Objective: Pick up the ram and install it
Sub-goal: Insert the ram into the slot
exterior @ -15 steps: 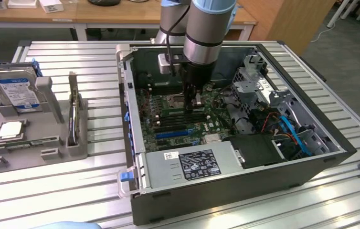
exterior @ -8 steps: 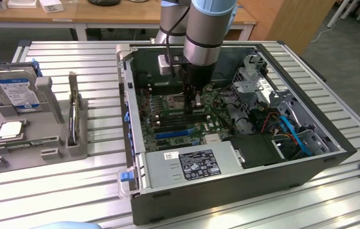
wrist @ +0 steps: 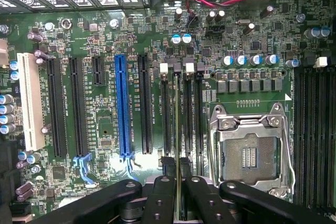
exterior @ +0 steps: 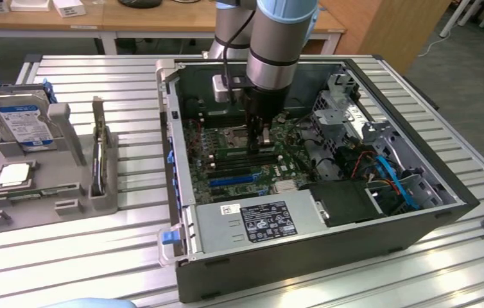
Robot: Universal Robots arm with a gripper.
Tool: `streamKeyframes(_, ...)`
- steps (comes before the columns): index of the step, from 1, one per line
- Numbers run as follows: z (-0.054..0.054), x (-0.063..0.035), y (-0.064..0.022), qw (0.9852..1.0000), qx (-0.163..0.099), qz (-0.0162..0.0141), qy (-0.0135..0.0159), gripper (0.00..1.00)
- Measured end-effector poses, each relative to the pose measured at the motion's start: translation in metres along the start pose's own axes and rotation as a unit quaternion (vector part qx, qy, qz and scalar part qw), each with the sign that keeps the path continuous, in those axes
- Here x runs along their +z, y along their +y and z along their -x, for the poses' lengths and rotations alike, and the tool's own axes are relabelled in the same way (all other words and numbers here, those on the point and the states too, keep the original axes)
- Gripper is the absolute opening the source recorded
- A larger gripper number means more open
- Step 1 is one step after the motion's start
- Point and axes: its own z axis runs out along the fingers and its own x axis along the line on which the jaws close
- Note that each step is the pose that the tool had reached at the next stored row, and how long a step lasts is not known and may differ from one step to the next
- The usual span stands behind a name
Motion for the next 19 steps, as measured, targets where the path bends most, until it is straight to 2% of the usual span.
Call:
streamKeyframes(15, 0.0000, 0.0017, -0.0004, 1.0000, -0.008, 0.0000, 0.0001, 0.14)
streamKeyframes(19, -0.0002, 0.0027, -0.0003, 1.0000, -0.008, -0.0001, 0.0012, 0.14)
